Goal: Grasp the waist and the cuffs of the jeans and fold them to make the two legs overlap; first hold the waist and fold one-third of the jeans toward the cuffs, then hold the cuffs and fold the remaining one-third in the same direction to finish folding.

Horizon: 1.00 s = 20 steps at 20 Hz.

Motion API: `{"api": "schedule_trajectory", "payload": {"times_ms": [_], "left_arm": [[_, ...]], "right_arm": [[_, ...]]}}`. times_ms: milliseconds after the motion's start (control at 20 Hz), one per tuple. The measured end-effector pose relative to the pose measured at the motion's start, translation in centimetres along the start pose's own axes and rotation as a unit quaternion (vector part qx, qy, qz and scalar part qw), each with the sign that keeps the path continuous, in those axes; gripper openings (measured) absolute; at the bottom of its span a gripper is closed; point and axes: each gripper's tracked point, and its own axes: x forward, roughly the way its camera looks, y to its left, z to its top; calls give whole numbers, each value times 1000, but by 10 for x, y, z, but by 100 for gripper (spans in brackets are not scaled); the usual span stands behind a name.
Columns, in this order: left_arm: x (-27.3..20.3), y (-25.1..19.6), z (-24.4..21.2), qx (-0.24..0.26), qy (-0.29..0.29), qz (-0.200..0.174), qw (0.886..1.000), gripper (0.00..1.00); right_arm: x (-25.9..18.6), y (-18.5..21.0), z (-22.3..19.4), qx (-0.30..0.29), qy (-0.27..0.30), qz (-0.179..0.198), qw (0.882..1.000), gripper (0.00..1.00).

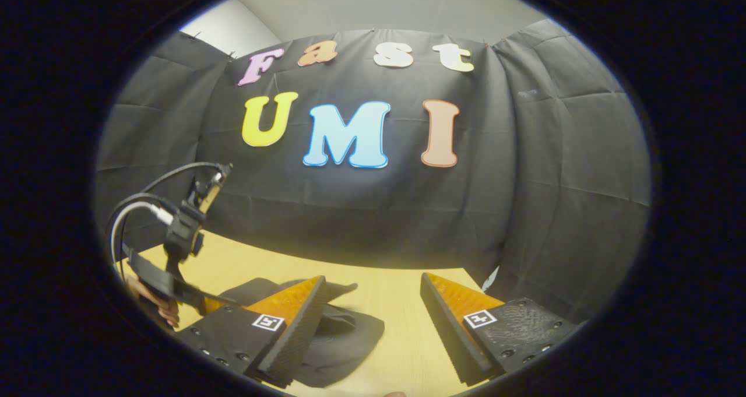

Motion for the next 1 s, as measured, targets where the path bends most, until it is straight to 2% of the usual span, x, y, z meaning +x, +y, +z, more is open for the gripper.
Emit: {"api": "schedule_trajectory", "payload": {"times_ms": [100, 250, 350, 400, 500, 550, 700, 850, 900, 1000], "left_arm": [[11, 10, -17, -3, 9, 13, 1000, 13], [9, 12, -15, -23, -5, 26, 999, 13], [9, 13, -21, -17, -13, 33, 999, 18], [9, 14, -18, -7, -17, 38, 999, 27], [1, 13, -16, 16, -32, 52, 998, 59], [-5, 12, -15, 27, -43, 62, 997, 57], [-35, 2, -6, 65, -91, 88, 990, 88], [-73, -10, 11, 95, -145, 105, 979, 89], [-91, -13, 19, 105, -167, 110, 974, 92], [-120, -15, 34, 123, -199, 126, 964, 92]], "right_arm": [[0, 2, -3, 0, 3, 5, 1000, 95], [-2, 6, -2, -2, 0, 16, 1000, 95], [-2, 7, 1, 3, -3, 24, 1000, 95], [-4, 7, 2, 3, -5, 27, 1000, 95], [-6, 6, 3, -6, -8, 29, 1000, 95], [-9, 6, 4, -9, -9, 32, 999, 95], [-22, 4, 13, -20, -22, 37, 999, 95], [-38, -3, 24, -27, -41, 22, 999, 95], [-43, -4, 27, -29, -46, 17, 998, 95], [-51, -8, 31, -27, -51, -3, 998, 95]]}}
